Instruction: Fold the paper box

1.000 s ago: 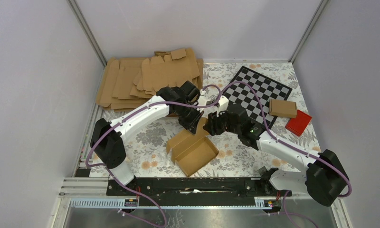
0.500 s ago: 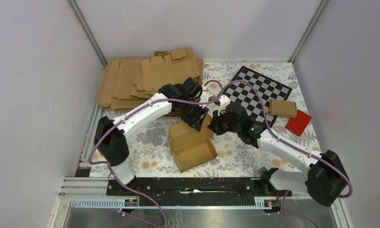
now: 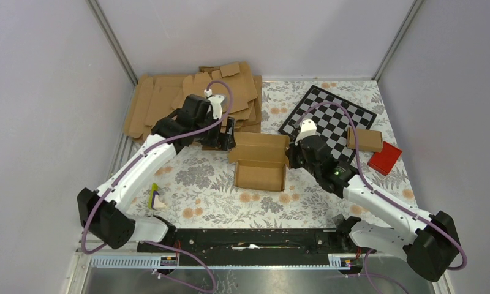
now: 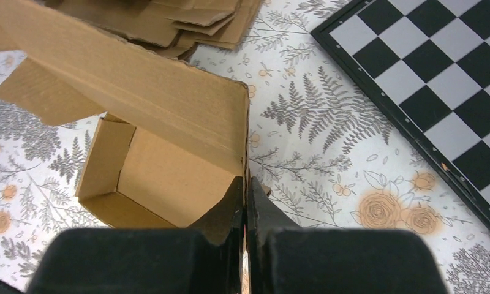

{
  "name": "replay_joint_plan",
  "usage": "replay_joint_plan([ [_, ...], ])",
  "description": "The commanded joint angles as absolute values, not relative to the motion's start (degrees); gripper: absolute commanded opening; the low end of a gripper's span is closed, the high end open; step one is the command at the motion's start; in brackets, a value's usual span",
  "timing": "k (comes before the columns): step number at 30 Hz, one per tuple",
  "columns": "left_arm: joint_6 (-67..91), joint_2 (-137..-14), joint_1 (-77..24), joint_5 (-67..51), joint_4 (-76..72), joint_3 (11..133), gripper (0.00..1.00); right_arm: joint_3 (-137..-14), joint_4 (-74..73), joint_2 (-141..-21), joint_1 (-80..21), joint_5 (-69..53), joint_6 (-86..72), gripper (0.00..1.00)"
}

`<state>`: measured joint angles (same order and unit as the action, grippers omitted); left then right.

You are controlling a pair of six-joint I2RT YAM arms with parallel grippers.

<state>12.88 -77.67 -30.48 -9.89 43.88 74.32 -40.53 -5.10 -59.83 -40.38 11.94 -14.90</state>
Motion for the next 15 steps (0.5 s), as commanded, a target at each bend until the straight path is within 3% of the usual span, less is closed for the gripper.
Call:
replay_joint_plan([
  [1, 15.56, -76.00, -29.88, -10.17, 39.57, 70.07, 0.79, -41.12, -6.00, -59.79, -40.43, 16.73, -15.74, 0.00],
  [11, 19.07, -77.81, -29.46, -13.64, 33.58, 67.10, 0.65, -42.72, -5.74, -62.13, -40.38, 15.24, -16.74, 0.00],
  [15, 20.37, -79.40, -29.53, -14.82, 30.47, 66.04, 0.51, -43.04, -5.31, -62.49, -40.36, 14.94, -16.83, 0.00],
])
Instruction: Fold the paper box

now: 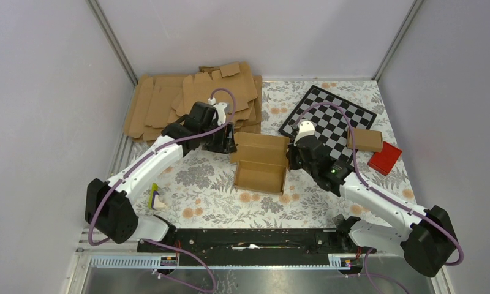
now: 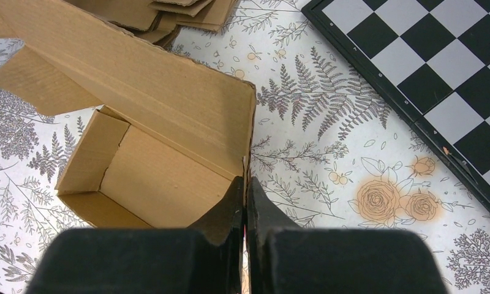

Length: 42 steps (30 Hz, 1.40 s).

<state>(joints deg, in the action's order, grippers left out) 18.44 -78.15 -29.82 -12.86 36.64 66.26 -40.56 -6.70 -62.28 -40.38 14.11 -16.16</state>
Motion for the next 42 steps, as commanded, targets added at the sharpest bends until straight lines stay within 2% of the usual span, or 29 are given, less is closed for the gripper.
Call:
replay_joint_plan([
  [1, 20.70, -79.83, -29.53, -14.78, 29.56, 65.82, 0.50, -42.86, -4.88, -62.42, -40.36, 14.80, -16.77, 0.00],
  [15, 23.00, -82.53, -30.69, -15.62, 24.38, 61.87, 0.51, -43.30, -4.59, -63.12, -40.36, 14.15, -17.26, 0.00],
  [16, 23.35, -82.41, -30.90, -15.59, 23.60, 61.28, 0.48, -43.45, -4.64, -63.40, -40.39, 14.03, -17.31, 0.00],
  [18, 24.07, -82.25, -31.30, -15.64, 22.21, 60.04, 0.36, -43.61, -4.50, -63.83, -40.38, 13.86, -17.27, 0.00],
  [21, 25.21, -82.21, -31.99, -15.75, 20.21, 58.49, 0.02, -43.42, -3.81, -64.22, -40.41, 14.15, -17.68, 0.00],
  [22, 25.44, -82.41, -32.26, -15.70, 19.85, 58.31, 0.00, -43.54, -3.64, -64.37, -40.38, 14.48, -17.88, 0.00],
  [33, 30.01, -78.79, -34.48, -7.71, 11.97, 58.99, 0.00, -48.86, 0.44, -69.99, -40.37, 19.89, -23.63, 0.00],
  [42, 33.43, -78.31, -38.33, -0.37, -4.05, 51.71, 0.00, -40.12, 18.13, -71.30, -41.21, 25.83, -24.85, 0.00],
])
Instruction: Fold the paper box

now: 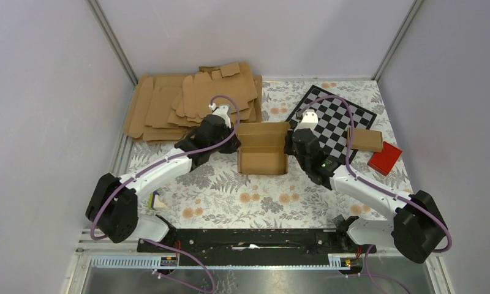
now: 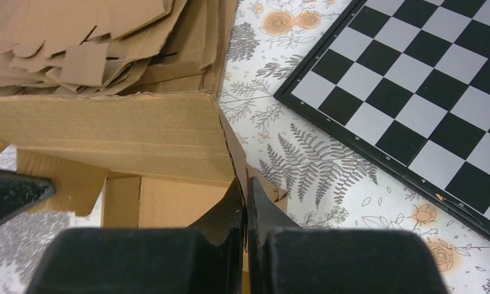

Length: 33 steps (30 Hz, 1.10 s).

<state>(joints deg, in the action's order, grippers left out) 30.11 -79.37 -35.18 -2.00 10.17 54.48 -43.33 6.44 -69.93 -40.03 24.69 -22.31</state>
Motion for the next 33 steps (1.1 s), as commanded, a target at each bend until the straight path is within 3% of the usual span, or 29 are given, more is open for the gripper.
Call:
replay_joint_plan([
  [1, 33.69, -78.26, -38.93, -0.20, -5.48, 50.67, 0.00, -38.90, 19.17, -71.36, -41.47, 26.55, -24.83, 0.00],
  [7, 34.17, -77.10, -43.01, 7.41, -12.47, 44.19, 0.00, -31.10, 25.46, -70.36, -41.94, 28.77, -24.85, 0.00],
  [16, 33.09, -75.94, -48.84, 15.11, -15.13, 39.30, 0.00, -26.71, 23.39, -67.52, -43.30, 28.55, -24.45, 0.02],
  [23, 31.82, -76.16, -49.04, 14.53, -13.72, 40.08, 0.00, -29.36, 12.53, -61.16, -43.25, 25.05, -23.30, 0.35],
  [29, 30.56, -75.95, -50.38, 16.31, -13.45, 39.63, 0.00, -31.59, 4.40, -51.57, -43.31, 19.59, -20.40, 0.76],
  [33, 29.83, -76.05, -51.51, 17.29, -13.85, 39.15, 0.00, -34.88, 0.68, -49.31, -43.27, 11.04, -15.36, 0.89],
])
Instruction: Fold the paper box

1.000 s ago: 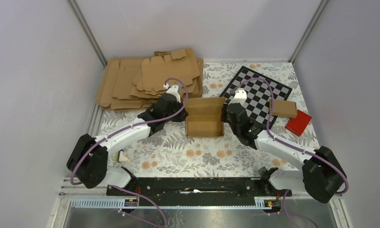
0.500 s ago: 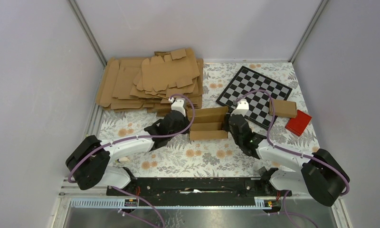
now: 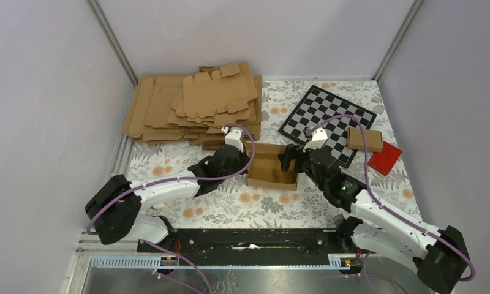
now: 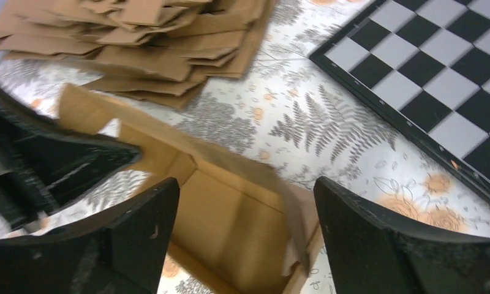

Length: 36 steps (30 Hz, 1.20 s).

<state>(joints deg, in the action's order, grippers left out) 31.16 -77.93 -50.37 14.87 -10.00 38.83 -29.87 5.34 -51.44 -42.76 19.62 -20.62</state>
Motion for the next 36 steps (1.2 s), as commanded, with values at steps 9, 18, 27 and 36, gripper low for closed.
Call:
replay_joint_plan([
  [9, 27.77, -77.39, -55.99, 20.06, -15.85, 38.02, 0.00, -41.35, -3.80, -50.96, -43.25, 2.34, -9.15, 1.00],
  [18, 25.78, -79.79, -59.10, 22.02, -16.88, 38.18, 0.00, -45.41, -11.96, -58.43, -43.25, -4.12, -9.29, 0.89],
  [27, 25.84, -80.05, -59.42, 20.74, -19.19, 36.51, 0.00, -43.31, -16.72, -58.26, -43.29, -6.55, -10.58, 0.46],
  [36, 27.59, -78.22, -59.40, 19.74, -17.51, 36.07, 0.13, -40.95, -16.31, -60.57, -43.27, -8.82, -11.07, 0.40],
])
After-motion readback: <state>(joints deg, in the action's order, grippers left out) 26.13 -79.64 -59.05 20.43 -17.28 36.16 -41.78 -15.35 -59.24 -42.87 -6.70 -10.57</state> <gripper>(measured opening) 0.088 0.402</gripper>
